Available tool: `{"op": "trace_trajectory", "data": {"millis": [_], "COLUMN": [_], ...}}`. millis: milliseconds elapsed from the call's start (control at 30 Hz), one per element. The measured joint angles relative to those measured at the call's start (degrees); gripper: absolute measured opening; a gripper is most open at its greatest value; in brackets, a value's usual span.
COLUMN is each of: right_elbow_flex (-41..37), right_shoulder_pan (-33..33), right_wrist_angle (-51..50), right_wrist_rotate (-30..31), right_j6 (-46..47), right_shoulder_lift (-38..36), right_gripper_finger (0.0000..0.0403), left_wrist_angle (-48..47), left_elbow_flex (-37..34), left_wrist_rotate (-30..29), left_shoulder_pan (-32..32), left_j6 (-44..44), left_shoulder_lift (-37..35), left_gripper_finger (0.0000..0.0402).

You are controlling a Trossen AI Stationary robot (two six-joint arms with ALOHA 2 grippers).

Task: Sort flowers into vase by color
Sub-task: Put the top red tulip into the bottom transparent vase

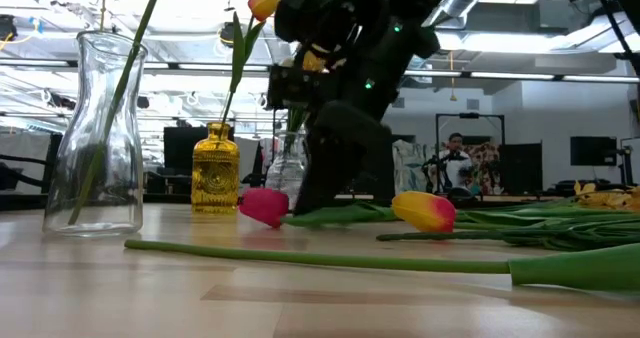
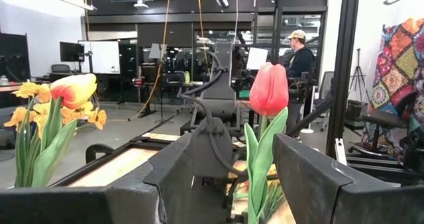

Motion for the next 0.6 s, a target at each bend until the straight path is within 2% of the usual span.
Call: {"op": "trace_trajectory", "data": {"millis": [300,600], "right_elbow_flex": [0.04,1.29], "right_shoulder_pan": [0.07,-0.24], "right_wrist_angle": [1.34,1.20], "right_wrist_rotate": [0.06,0.04], "right_j6": [0.00,0.44], "right_shoulder_lift": [0.19,-0.16], "right_gripper_finger": [0.0122,0.0030], "left_wrist_angle": [-0.01,-0.01], "left_elbow_flex": [-0.01,-0.01], "left_wrist_rotate": [0.17,0.13], "left_shoulder_pan": [0.00,0.00], "left_j6": [-0.22,-0.28], "left_shoulder_lift": [0.01,0.01], "left_gripper_finger": [0.0192,0.0192]}}
